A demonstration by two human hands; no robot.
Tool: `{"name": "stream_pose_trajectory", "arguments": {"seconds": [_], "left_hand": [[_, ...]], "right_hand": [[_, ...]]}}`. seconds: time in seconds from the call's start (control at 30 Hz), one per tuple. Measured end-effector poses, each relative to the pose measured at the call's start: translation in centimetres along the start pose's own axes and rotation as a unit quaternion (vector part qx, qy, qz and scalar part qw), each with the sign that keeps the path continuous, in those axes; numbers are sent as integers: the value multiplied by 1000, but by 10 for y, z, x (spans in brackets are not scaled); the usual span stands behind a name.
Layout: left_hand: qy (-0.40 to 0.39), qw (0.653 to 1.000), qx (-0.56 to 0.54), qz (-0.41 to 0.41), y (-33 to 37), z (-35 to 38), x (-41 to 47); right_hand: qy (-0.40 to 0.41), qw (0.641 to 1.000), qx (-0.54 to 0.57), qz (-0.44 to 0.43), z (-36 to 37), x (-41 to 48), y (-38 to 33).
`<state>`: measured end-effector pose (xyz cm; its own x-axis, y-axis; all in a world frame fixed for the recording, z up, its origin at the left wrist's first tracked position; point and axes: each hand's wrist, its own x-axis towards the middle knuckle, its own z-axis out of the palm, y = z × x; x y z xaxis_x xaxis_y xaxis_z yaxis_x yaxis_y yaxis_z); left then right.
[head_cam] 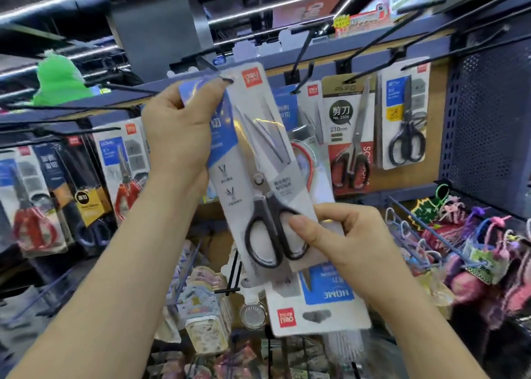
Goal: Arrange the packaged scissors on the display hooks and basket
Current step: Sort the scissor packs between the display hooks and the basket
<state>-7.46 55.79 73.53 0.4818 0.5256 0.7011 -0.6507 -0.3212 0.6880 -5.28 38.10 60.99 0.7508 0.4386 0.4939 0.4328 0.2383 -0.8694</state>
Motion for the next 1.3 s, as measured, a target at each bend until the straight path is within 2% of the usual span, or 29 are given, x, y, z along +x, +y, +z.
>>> {"name": "stream_pose_trajectory", "arguments": {"seconds": [0.13,0.2,0.33,0.43,0.57,0.77,0.87,1.03,1.1,1.3], "left_hand": [[17,998,54,31,-3,-2,17],[10,998,67,1,-9,-5,21],[-46,994,-21,-98,-9,-11,26],[-79,990,-37,-113,-4,-13,28],[-72,988,-26,-137,-12,-14,29],[-90,991,45,-85,-33,-30,-27],[-59,993,95,-48,-51,-39,-44],[-20,978,204,-26,-72,-35,-23],[-23,967,253,-12,-80,-32,-16],[-31,910,408,62,-85,-30,-9]], "right_hand": [[9,999,-34,-28,13,12,-3],[10,999,-26,-18,17,12,-4],[1,1000,-18,-7,21,9,-1],[2,1000,-8,-1,24,8,0],[9,1000,6,1,30,7,2],[76,997,-20,16,22,6,13],[146,988,-31,24,4,6,16],[172,982,-70,26,-21,4,20],[177,980,-86,14,-28,3,21],[156,987,-44,21,-41,-5,16]]}}
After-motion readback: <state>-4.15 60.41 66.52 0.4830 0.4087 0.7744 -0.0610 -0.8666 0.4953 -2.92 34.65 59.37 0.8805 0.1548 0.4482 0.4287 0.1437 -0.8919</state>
